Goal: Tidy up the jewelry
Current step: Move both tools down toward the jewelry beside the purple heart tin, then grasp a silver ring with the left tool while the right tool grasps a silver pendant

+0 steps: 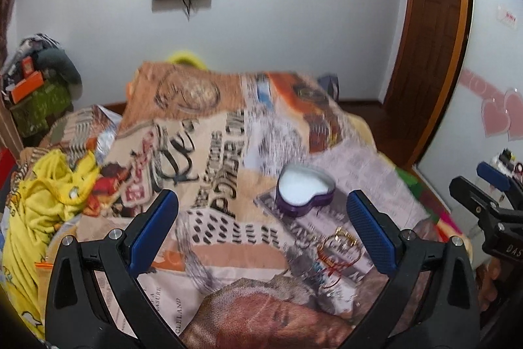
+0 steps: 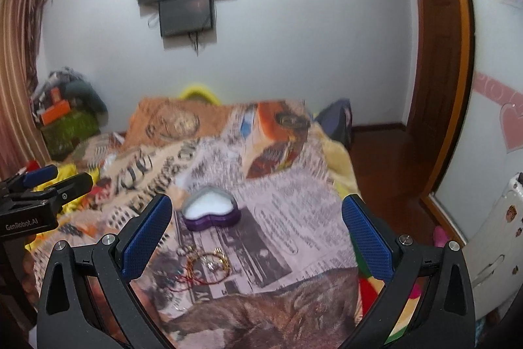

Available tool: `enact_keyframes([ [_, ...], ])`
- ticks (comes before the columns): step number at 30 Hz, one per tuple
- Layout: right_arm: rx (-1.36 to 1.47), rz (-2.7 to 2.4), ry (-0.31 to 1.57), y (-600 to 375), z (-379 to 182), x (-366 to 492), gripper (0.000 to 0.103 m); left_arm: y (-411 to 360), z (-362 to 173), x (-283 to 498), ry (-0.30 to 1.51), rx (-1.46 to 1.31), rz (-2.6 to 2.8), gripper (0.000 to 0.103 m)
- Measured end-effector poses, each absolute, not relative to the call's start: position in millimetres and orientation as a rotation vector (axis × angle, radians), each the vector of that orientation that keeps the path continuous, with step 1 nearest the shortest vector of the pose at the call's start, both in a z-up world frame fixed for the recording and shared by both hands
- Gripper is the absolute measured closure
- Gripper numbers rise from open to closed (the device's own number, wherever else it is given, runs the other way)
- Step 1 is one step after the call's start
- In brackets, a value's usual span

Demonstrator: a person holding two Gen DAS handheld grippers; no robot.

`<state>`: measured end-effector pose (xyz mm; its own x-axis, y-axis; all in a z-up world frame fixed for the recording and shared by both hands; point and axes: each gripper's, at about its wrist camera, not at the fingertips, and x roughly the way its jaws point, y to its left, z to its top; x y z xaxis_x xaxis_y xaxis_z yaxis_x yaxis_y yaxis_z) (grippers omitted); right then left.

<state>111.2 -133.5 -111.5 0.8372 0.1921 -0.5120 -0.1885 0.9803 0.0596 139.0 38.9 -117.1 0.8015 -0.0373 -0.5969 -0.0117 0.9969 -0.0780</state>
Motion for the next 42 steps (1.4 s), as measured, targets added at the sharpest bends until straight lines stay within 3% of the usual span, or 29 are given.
enact_keyframes([
  [10,-0.038,0.313,0.739,-122,-160,142,0.001,41,-170,173,0.819,-0.057,-0.034,0.000],
  [13,-0.064,0.350,0.772,-116,-173,147,0.011,43,-182,180,0.865,-0.078,-0.065,0.000],
  [24,-0.118,0.513,0.885,-87,-205,160,0.064,44,-203,197,0.948,-0.040,-0.084,0.000],
  [27,-0.119,0.527,0.911,-83,-213,167,0.068,39,-207,200,0.966,-0.010,-0.100,0.001],
  [35,-0.137,0.553,0.934,-77,-222,172,0.075,21,-217,208,1.011,0.028,-0.179,0.028],
  [38,-0.157,0.581,0.941,-72,-224,173,0.076,15,-220,211,1.032,0.023,-0.226,0.031],
  [40,-0.171,0.599,0.960,-68,-228,174,0.086,9,-223,214,1.054,0.037,-0.261,0.035],
  [42,-0.178,0.602,0.962,-66,-230,175,0.088,3,-227,216,1.062,0.065,-0.264,0.041],
])
